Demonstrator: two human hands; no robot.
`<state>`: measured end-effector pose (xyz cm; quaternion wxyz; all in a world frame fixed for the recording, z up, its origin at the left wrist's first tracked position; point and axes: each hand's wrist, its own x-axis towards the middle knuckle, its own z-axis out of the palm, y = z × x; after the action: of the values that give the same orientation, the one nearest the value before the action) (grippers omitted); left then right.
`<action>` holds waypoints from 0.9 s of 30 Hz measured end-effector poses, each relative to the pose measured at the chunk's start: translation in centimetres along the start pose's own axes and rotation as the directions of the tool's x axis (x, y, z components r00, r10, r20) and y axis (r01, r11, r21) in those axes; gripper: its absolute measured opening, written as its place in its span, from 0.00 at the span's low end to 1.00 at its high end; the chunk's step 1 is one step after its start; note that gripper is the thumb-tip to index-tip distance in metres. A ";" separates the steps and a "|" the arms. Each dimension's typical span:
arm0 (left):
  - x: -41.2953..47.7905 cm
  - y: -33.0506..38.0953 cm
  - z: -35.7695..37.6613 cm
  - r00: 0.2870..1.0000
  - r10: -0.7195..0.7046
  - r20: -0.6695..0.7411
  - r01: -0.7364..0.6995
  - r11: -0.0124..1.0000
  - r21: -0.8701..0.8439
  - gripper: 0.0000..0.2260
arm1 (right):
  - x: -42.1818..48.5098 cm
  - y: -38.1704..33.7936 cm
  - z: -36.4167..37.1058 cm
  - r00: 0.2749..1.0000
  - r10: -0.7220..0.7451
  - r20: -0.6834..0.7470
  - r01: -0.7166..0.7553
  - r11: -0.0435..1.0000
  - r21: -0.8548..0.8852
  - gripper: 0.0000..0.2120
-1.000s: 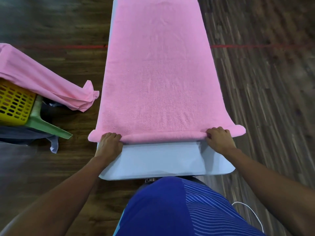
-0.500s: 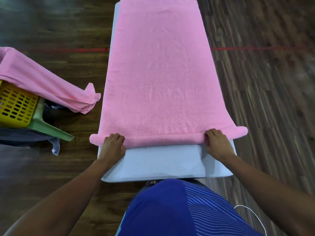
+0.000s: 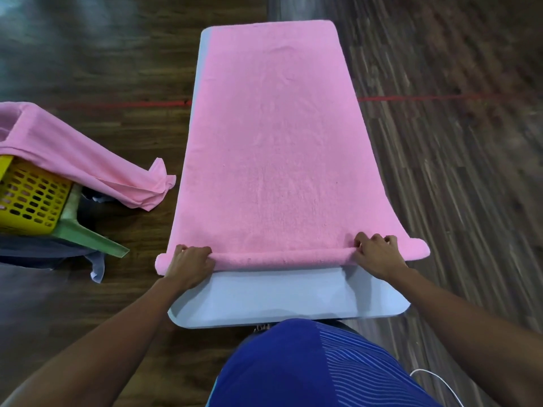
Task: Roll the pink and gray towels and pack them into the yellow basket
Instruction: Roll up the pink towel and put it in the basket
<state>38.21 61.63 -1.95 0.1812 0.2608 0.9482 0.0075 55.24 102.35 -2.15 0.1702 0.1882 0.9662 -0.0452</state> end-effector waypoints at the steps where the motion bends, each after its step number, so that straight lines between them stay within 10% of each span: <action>1: 0.2 -0.2 0.1 0.999 -0.010 -0.039 0.009 1.000 -0.011 0.09 | 0.0 0.0 0.2 0.998 0.004 -0.067 -0.006 1.000 -0.024 0.09; 7: 0.6 0.5 0.7 0.966 0.063 -0.252 -0.077 0.996 -0.046 0.02 | -0.1 -0.4 0.7 0.969 -0.087 -0.231 0.094 0.995 0.021 0.15; 13: -1.2 1.1 2.2 0.982 0.090 -0.166 -0.092 0.996 -0.008 0.19 | -0.8 -0.3 1.7 0.977 -0.120 -0.175 0.134 0.989 0.070 0.20; 21: -1.3 0.4 1.7 0.981 0.088 -0.174 -0.097 0.994 -0.046 0.04 | -0.4 -0.5 0.2 0.995 -0.079 -0.067 0.080 0.997 0.003 0.07; 27: -1.1 0.2 0.7 0.999 0.046 -0.021 -0.047 0.998 -0.036 0.11 | -0.7 -0.7 0.0 0.999 -0.017 0.042 0.017 1.000 -0.014 0.10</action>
<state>39.47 61.17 -2.21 0.1759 0.2793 0.9434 0.0317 55.59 101.48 -1.87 0.1913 0.1777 0.9643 -0.0436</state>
